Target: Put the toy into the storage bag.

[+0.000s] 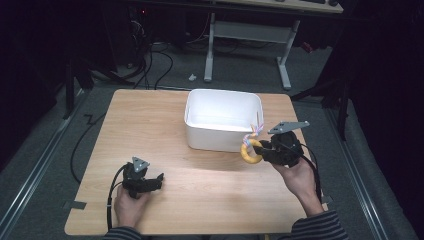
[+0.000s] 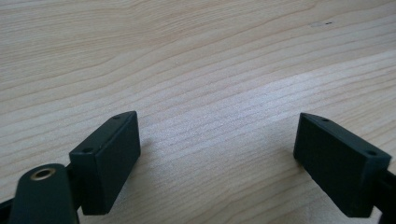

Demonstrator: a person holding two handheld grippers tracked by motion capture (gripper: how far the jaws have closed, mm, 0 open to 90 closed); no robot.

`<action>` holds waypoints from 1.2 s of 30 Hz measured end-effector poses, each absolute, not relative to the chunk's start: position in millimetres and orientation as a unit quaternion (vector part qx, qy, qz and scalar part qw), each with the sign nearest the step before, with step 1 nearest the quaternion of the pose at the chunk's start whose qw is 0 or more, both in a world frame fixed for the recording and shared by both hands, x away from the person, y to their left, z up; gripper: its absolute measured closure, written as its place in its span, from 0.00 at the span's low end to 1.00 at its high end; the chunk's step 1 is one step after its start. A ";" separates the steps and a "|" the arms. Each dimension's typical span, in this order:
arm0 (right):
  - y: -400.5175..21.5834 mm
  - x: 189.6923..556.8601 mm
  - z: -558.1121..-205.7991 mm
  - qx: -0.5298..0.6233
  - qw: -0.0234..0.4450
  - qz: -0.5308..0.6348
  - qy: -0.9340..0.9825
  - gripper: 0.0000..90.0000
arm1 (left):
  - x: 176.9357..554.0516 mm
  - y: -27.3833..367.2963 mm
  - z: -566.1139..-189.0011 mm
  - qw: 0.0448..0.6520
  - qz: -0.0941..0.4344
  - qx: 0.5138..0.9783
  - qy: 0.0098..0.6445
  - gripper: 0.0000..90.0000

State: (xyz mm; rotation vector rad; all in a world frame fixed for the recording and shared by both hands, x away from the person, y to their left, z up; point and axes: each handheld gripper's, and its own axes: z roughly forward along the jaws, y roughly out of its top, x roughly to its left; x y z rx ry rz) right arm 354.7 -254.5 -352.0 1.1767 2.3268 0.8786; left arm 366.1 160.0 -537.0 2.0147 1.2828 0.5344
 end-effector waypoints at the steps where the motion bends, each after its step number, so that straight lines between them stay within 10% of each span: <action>1: -253.8 355.4 -350.0 0.421 0.196 0.312 0.829 0.76 | 366.1 160.0 -537.0 0.340 0.206 0.774 0.493 0.17; 36: -232.4 416.8 -335.5 0.445 0.184 0.316 0.818 0.76 | 366.1 160.1 -537.0 0.340 0.205 0.774 0.493 0.17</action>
